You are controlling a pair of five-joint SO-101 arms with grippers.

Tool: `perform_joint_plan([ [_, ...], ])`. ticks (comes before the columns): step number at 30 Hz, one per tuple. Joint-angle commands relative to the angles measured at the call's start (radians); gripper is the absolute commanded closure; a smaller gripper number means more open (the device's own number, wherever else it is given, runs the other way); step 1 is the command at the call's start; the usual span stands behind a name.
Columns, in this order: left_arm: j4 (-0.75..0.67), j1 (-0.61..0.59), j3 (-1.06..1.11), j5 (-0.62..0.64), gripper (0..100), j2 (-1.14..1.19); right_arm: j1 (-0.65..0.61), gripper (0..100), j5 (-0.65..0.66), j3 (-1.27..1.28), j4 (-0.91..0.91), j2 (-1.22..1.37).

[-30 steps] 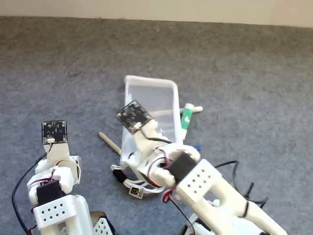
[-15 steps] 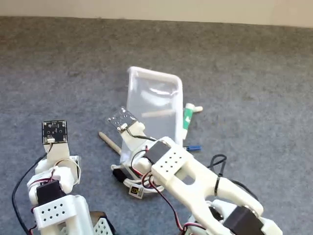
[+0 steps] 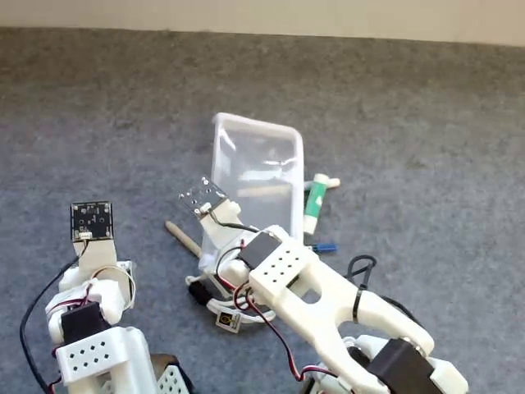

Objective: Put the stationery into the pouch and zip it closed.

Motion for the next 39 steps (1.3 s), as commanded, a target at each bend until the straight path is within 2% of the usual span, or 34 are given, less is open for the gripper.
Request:
perform_joint_plan([
  [1,0.0,-0.01,-0.047,0.012,84,-0.012,0.018,99.1,-0.005,-0.002,0.022,0.013],
  [6,0.0,-0.01,-0.047,0.012,84,-0.012,0.07,99.2,-0.003,-0.051,0.101,0.01],
  [19,0.0,-0.01,-0.047,0.012,84,-0.012,0.074,99.2,-0.003,-0.11,0.242,-0.035],
  [22,0.0,-0.01,-0.047,0.012,84,-0.012,0.074,99.3,0.0,-0.102,0.242,-0.145],
  [26,0.0,-0.01,-0.047,0.012,84,-0.012,0.101,99.3,0.071,-0.038,0.231,-0.271],
  [32,0.0,-0.01,-0.047,0.012,84,-0.012,0.194,99.3,0.117,0.001,0.156,-0.309],
  [35,0.0,-0.01,-0.051,0.012,84,-0.012,0.174,99.0,0.115,-0.005,0.214,-0.334],
  [39,-0.005,-0.067,-0.065,0.014,83,-0.012,0.073,98.8,0.097,0.001,0.242,-0.398],
])
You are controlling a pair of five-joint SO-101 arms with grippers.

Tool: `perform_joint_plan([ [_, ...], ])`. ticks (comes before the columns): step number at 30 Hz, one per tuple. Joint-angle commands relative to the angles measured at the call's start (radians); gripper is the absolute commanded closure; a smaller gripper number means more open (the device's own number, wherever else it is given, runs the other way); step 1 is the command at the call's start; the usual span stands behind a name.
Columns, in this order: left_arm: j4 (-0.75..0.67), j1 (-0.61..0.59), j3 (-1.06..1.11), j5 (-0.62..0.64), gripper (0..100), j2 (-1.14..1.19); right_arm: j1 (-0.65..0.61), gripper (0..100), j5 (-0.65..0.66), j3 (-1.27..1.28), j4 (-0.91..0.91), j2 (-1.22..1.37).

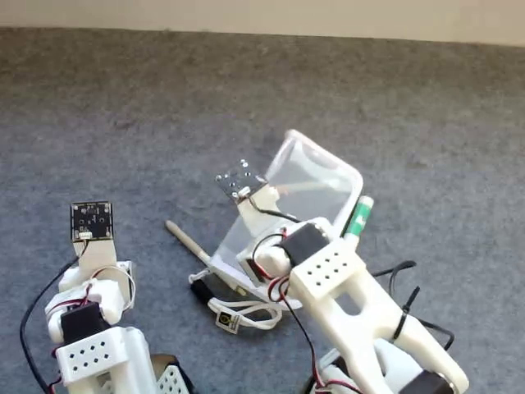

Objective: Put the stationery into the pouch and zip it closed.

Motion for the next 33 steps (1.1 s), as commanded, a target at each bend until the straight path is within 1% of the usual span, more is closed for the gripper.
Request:
perform_joint_plan([
  [1,-0.006,-0.073,-0.071,0.02,83,-0.012,-0.093,98.1,-0.038,-0.007,0.012,-0.073],
  [4,-0.008,-0.14,-0.091,0.072,83,-0.012,-0.154,90.2,-0.124,-0.005,0.012,-0.085],
  [6,-0.008,-0.166,-0.101,0.077,83,-0.012,-0.189,83.3,-0.16,-0.005,0.008,-0.074],
  [8,-0.008,-0.179,-0.102,0.077,83,-0.012,-0.223,79.4,-0.189,-0.005,0.004,-0.054],
  [14,-0.008,-0.179,-0.101,0.077,83,-0.012,-0.346,79.3,-0.275,-0.007,-0.082,0.047],
  [18,-0.008,-0.177,-0.101,0.077,83,-0.012,-0.384,79.3,-0.29,-0.012,-0.142,0.148],
  [29,-0.023,-0.174,-0.094,0.077,83,-0.012,-0.401,79.3,-0.285,-0.013,-0.303,0.328],
  [33,-0.028,-0.174,-0.093,0.077,83,-0.012,-0.401,79.3,-0.285,-0.015,-0.335,0.409],
])
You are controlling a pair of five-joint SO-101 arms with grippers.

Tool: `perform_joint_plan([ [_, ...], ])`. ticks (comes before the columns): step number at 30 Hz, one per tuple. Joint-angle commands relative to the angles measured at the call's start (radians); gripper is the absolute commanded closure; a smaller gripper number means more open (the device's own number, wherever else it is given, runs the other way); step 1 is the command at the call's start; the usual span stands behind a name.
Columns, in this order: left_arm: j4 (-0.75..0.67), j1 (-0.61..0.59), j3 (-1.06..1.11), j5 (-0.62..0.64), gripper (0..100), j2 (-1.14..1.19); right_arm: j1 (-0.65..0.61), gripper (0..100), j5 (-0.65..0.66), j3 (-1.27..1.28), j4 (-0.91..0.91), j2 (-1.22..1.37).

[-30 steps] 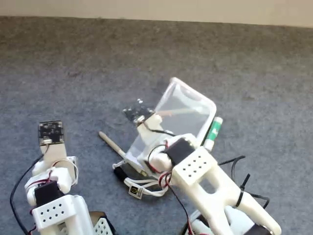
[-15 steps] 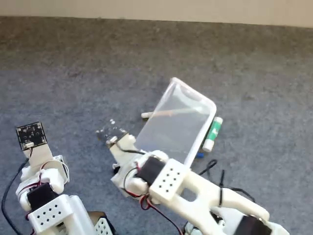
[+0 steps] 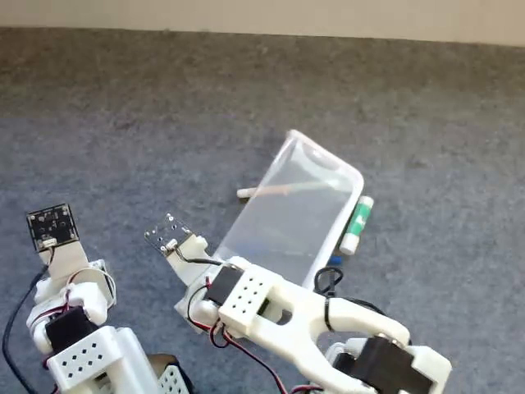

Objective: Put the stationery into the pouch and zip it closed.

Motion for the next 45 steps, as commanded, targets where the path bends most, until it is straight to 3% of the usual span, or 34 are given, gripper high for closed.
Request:
perform_joint_plan([
  [1,-0.02,-0.007,-0.05,0.012,83,-0.012,-0.013,79.3,-0.003,-0.015,-0.025,0.056],
  [5,-0.02,-0.007,-0.05,0.012,83,-0.012,-0.007,81.0,-0.003,-0.018,-0.022,0.134],
  [11,-0.02,-0.007,-0.05,0.012,83,-0.012,0.012,99.8,-0.002,-0.016,-0.016,0.108],
  [26,-0.015,0.005,-0.058,0.012,82,-0.012,0.13,99.3,0.141,0.061,0.191,-0.34],
  [29,-0.014,0.064,-0.058,0.014,77,-0.012,0.148,99.3,0.189,0.061,0.269,-0.42],
  [36,0.0,0.177,-0.088,0.008,76,-0.005,0.254,99.3,0.284,0.061,0.435,-0.618],
  [45,0.216,0.466,-0.341,0.012,72,-0.004,0.289,99.3,0.358,0.064,0.564,-0.885],
])
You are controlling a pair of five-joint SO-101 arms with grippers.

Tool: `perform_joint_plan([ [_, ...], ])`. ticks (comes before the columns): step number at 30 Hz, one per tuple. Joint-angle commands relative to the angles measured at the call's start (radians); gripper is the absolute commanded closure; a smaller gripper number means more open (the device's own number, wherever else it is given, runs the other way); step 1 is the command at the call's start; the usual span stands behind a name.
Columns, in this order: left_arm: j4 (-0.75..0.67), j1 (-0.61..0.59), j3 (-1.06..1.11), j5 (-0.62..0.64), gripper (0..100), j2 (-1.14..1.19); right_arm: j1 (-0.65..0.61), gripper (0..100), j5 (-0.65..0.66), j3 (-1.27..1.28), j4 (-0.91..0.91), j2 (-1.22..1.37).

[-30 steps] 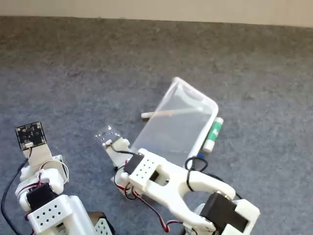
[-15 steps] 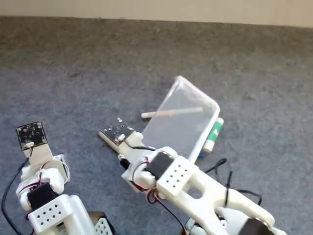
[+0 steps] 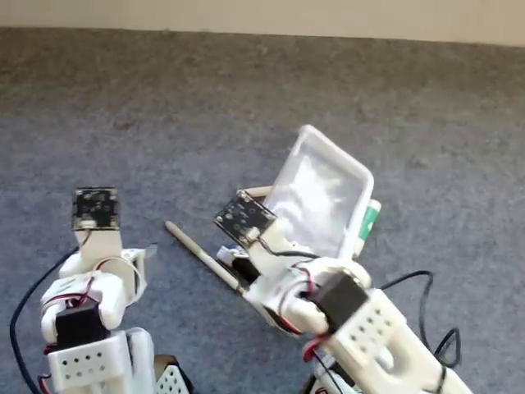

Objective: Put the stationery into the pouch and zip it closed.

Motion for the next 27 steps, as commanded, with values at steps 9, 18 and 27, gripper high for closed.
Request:
perform_joint_plan([
  [9,0.037,0.323,-0.278,0.063,72,-0.002,0.151,99.3,0.063,-0.008,0.028,-0.341],
  [18,0.023,0.584,-0.352,0.16,72,-0.002,0.263,99.3,0.064,-0.008,0.025,-0.495],
  [27,-0.121,0.711,-0.335,0.221,72,-0.001,0.268,99.3,0.064,-0.004,0.028,-0.553],
])
